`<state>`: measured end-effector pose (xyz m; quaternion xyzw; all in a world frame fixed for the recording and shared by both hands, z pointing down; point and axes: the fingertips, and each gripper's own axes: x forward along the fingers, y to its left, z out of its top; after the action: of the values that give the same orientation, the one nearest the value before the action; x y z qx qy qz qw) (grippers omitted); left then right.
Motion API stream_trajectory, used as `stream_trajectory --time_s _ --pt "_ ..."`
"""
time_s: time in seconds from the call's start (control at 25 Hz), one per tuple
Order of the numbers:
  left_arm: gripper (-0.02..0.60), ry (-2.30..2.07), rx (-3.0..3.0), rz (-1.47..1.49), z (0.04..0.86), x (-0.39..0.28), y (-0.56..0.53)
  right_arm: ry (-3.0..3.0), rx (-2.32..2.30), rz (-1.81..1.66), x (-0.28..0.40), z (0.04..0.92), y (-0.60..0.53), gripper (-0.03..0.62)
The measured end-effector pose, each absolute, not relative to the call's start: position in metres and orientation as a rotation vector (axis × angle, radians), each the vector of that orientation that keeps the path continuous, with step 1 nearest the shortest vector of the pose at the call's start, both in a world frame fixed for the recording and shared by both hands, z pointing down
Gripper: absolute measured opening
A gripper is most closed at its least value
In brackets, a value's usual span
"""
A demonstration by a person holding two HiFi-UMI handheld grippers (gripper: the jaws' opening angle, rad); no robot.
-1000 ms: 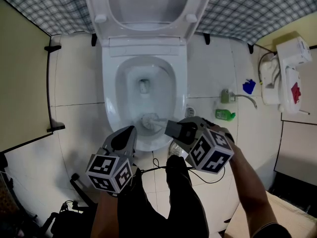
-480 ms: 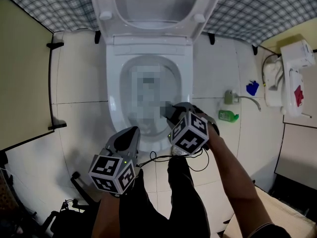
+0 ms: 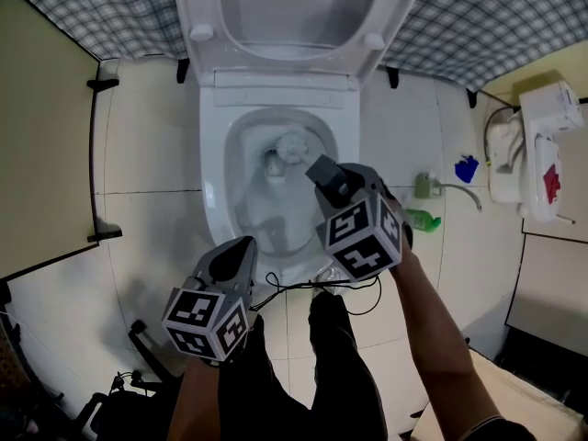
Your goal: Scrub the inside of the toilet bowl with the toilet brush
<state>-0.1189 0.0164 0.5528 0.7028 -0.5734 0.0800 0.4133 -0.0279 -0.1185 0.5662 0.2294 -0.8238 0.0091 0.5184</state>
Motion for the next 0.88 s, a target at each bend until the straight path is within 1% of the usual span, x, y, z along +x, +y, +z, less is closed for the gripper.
stream_trajectory --time_s 0.28,0.72,0.88 --pt "0.009 -1.443 1.760 0.201 0.554 -0.125 0.014 -1.979 0.702 -0.032 -0.048 0.549 -0.145 0.195" --pt "0.009 -1.461 1.746 0.192 0.555 -0.135 0.014 -2.010 0.594 0.055 -0.080 0.603 -0.132 0.195" --pt "0.009 -1.460 1.743 0.190 0.558 -0.136 0.016 -2.050 0.602 0.031 -0.083 0.599 -0.130 0.195"
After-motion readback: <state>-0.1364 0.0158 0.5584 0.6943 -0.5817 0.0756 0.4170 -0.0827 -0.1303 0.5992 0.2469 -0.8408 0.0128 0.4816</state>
